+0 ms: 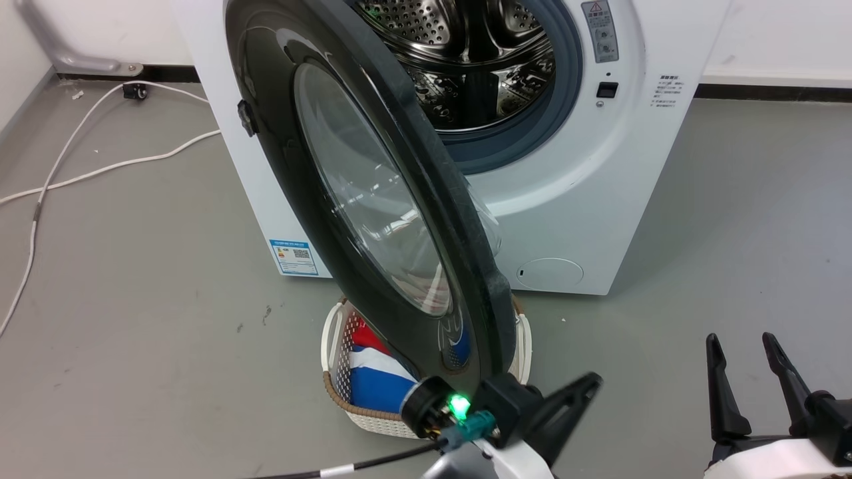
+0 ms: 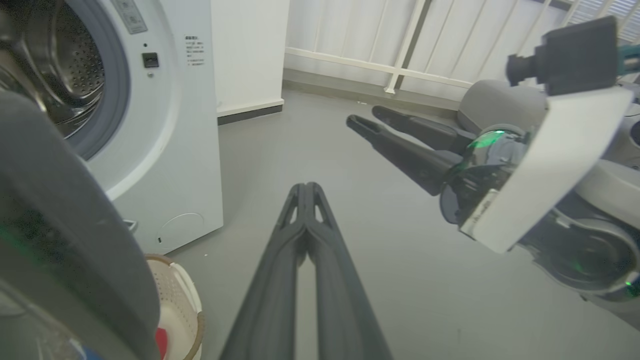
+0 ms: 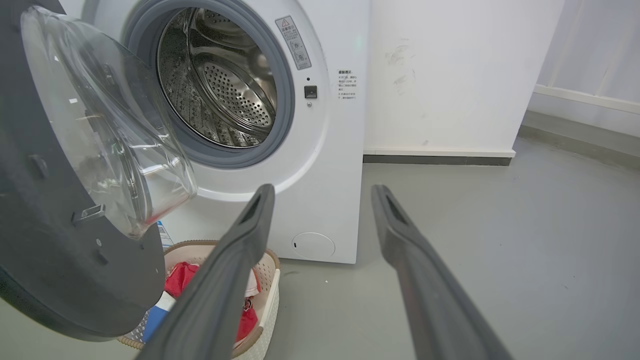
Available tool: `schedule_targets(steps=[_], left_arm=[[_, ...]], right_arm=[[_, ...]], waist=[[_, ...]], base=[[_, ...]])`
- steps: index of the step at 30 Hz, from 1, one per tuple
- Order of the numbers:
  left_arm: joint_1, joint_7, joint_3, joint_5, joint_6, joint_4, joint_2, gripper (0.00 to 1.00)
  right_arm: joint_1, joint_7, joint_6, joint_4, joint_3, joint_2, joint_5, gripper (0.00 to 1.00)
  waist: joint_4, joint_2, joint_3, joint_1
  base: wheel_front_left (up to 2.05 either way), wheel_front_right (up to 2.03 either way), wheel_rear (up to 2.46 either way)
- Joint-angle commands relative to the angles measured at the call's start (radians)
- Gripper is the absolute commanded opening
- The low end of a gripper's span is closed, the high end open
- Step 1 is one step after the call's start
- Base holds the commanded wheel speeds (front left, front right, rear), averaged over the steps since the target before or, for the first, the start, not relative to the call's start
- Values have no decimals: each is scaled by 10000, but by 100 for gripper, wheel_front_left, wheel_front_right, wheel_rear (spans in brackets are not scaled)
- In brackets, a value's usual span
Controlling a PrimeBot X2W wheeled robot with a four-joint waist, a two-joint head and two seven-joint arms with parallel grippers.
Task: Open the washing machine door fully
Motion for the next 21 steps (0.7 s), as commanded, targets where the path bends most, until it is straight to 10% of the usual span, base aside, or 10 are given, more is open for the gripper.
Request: schedule_targets(steps=[1, 21], left_arm=[[-204, -190, 140, -3, 126, 273, -19, 0], [-791, -1497, 816, -495, 1269, 1813, 4, 0]], right_arm=[[-137, -48, -3, 47, 25, 23, 17, 100], [-245, -147, -3, 322, -2, 23, 109, 100]], waist=[[-34, 0, 7, 0], [-5, 0, 134, 0]], base=[[0, 0, 0], [0, 0, 0]])
